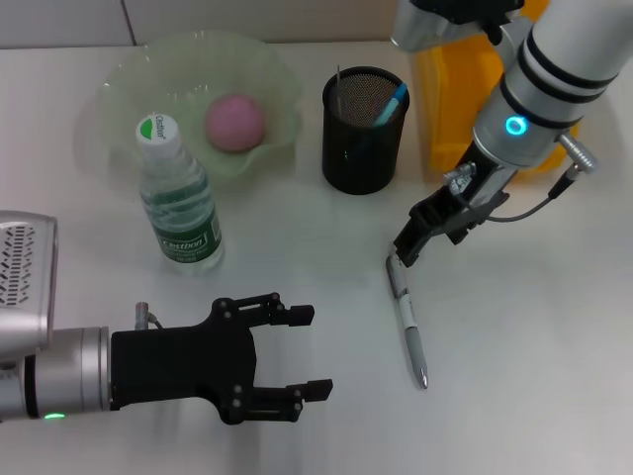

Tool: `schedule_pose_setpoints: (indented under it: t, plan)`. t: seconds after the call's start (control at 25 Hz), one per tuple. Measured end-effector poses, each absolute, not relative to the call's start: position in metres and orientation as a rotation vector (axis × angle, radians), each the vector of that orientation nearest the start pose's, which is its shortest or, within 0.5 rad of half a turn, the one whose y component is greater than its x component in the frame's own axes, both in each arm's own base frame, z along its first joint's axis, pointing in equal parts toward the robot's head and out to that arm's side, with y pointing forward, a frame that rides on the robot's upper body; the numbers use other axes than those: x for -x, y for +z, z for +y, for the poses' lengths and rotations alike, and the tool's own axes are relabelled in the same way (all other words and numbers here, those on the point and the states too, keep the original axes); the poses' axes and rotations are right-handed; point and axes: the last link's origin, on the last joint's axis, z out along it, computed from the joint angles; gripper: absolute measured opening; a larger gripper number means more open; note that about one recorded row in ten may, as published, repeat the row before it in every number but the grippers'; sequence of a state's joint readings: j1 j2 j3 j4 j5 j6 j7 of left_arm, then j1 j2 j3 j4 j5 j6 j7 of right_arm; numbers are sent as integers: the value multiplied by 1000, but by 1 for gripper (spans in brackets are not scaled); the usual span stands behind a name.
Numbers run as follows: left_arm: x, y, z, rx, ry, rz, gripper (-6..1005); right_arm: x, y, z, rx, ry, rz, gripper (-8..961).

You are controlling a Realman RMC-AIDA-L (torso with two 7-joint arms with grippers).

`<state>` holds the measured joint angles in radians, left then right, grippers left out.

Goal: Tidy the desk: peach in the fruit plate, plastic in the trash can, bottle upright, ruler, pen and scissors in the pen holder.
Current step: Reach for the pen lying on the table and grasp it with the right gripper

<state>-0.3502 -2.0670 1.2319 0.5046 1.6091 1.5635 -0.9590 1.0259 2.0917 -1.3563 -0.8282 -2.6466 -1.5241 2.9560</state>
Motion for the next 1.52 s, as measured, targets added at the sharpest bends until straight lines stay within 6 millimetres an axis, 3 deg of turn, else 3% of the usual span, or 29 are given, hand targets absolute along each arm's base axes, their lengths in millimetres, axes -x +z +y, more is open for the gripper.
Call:
schedule_pose_setpoints:
  t: [0.48,1.52]
  plan:
    - [270,-63,250,2923,-822,-265,798,-134,-76,388,2446,-674,1331,701]
    - [272,-63,248,2920,-821,-275,797,-139,-91,386,2449,-742,1278,683]
